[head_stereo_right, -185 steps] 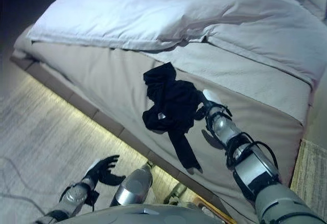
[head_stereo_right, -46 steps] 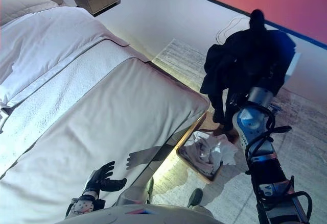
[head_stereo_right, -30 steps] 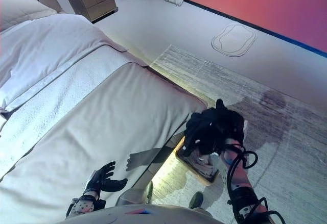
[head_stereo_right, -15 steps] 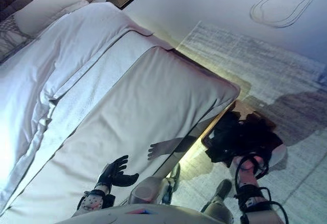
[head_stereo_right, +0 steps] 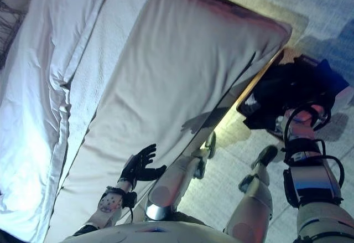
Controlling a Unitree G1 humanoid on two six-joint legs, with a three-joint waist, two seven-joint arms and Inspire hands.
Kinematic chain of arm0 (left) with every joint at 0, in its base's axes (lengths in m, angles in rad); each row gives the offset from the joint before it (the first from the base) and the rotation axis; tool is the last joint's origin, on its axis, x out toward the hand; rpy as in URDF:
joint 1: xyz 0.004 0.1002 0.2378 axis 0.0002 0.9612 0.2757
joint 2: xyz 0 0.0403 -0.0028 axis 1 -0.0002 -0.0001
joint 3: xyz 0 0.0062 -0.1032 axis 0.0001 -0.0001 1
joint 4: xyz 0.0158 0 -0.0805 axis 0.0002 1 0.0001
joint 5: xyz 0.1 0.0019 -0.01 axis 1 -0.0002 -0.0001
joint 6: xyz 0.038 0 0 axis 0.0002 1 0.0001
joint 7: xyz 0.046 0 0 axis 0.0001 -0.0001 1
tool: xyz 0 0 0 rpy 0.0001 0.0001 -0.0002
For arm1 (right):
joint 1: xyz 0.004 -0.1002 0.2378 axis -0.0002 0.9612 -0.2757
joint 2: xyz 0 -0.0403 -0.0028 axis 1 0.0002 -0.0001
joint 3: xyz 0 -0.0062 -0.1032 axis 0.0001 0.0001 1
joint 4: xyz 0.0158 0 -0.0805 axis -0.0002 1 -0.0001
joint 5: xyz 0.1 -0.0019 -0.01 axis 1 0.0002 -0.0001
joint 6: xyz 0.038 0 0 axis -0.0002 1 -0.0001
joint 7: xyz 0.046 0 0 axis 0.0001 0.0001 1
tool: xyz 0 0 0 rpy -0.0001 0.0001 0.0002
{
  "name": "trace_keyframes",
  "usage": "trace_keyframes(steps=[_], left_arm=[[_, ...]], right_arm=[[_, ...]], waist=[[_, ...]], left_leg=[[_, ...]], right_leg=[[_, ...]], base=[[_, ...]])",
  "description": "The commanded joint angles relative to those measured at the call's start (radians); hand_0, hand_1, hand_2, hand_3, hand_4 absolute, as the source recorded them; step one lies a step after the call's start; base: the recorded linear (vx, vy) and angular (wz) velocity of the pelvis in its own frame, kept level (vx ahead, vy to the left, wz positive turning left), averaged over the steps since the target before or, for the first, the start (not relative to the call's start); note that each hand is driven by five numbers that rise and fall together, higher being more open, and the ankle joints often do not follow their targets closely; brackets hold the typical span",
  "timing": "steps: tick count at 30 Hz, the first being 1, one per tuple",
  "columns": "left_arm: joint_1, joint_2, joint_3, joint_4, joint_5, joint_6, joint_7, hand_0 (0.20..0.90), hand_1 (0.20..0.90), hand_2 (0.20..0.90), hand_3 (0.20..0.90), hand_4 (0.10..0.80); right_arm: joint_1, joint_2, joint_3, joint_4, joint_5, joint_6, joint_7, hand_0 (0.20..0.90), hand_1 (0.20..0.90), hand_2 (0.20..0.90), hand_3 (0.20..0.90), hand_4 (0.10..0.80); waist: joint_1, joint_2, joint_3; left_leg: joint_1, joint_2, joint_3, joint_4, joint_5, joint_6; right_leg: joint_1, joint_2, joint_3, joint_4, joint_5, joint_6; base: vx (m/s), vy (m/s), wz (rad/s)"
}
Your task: Pick up the clothes from the bed and place them into the basket
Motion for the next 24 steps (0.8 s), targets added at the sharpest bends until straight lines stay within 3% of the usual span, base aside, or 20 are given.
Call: trace_keyframes(steps=[1,13,14,19,24], left_arm=[[0.036,0.092,-0.006,-0.06,-0.075,-0.052,0.009,0.9,0.9,0.9,0.9,0.8],[0.035,0.102,-0.002,-0.075,-0.128,-0.015,-0.061,0.9,0.9,0.9,0.9,0.8],[0.035,0.103,-0.005,-0.071,-0.128,-0.012,-0.064,0.9,0.9,0.9,0.9,0.8],[0.043,0.101,0.01,-0.038,-0.108,-0.01,-0.064,0.9,0.9,0.9,0.9,0.8],[0.029,0.094,0.054,0.016,-0.09,0.01,-0.068,0.9,0.9,0.9,0.9,0.8]], right_arm=[[-0.116,-0.146,0.085,-0.032,-0.012,0.0,0.027,0.9,0.9,0.9,0.9,0.8],[-0.103,-0.142,0.064,-0.004,-0.007,0.069,0.114,0.9,0.9,0.9,0.9,0.8],[-0.084,-0.133,0.055,0.0,0.001,0.061,0.124,0.9,0.9,0.9,0.9,0.8],[0.011,-0.068,0.024,0.008,0.049,0.056,0.19,0.9,0.9,0.9,0.9,0.8],[0.174,0.067,0.02,0.029,0.072,-0.017,0.294,0.9,0.9,0.9,0.9,0.8]], waist=[[-0.01,0.026,0.043],[-0.03,0.034,0.043],[-0.031,0.037,0.042],[-0.039,0.011,0.023],[-0.051,-0.047,-0.023]], left_leg=[[-0.142,-0.052,-0.101,0.055,0.061,-0.025],[-0.093,-0.05,-0.096,0.03,0.062,-0.039],[-0.093,-0.046,-0.09,0.025,0.087,-0.032],[-0.051,-0.034,-0.087,0.006,0.082,-0.038],[0.021,-0.01,-0.085,-0.029,0.067,-0.047]], right_leg=[[0.039,-0.037,-0.063,0.163,-0.138,0.033],[0.044,-0.054,-0.034,0.174,-0.143,0.047],[0.047,-0.05,-0.048,0.162,-0.113,0.037],[0.102,-0.038,-0.051,0.124,-0.107,0.04],[0.192,-0.01,-0.068,0.06,-0.1,0.038]], base=[[-0.041,0.018,-0.02],[0.008,0.057,0.01],[-0.05,0.066,0.02],[0.036,-0.008,0.05],[0.068,-0.062,-0.01]])
